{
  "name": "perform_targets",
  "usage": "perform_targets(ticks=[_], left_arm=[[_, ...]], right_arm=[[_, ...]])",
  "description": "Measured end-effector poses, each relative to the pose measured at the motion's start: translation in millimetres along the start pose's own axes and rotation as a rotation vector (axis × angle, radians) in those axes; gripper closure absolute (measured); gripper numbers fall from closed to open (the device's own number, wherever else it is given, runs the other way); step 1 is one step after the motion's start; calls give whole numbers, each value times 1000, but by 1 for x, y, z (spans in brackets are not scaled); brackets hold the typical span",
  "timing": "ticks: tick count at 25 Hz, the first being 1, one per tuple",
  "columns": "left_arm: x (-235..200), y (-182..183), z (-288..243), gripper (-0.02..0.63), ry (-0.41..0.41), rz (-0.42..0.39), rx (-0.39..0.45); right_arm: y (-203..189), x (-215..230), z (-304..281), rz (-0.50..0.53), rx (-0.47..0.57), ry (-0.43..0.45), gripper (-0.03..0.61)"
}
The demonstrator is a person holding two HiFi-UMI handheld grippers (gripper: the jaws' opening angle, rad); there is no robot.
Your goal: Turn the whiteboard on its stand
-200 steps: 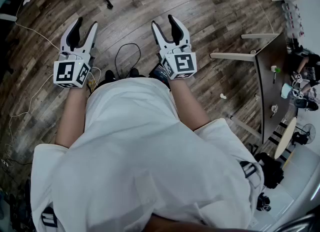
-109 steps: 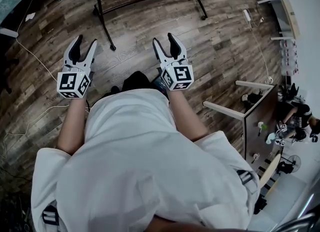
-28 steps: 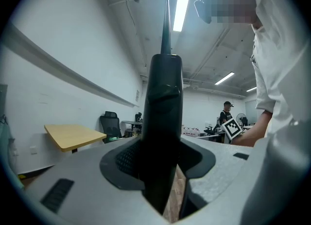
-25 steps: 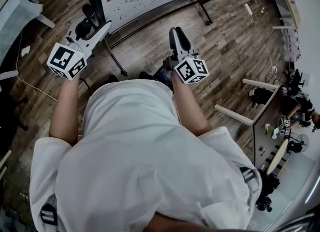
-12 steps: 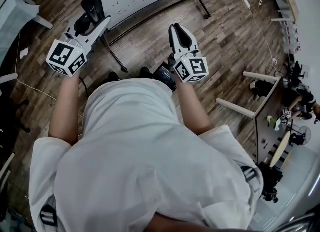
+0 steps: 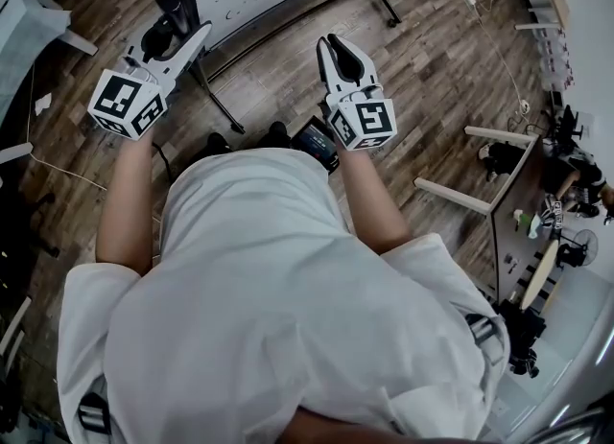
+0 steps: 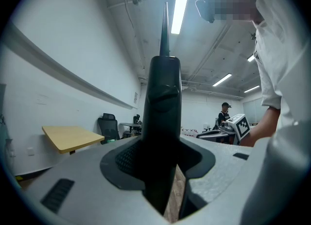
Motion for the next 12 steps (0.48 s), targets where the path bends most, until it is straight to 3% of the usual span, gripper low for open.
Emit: perform_targets(ticks=[12], left_arm=[[-1,2,1,422,-17,-4,-4]], right_arm=[[2,13,-13,-48,-8,112,528]])
Point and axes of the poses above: the fingertips, and each gripper's own axes: z backward along the fingers, x to its right, y out of its top, the point moved 10 cm from there along z, backward along the fingers, and after that the axes turned 14 degrees about -z, right-handed, at the moved point
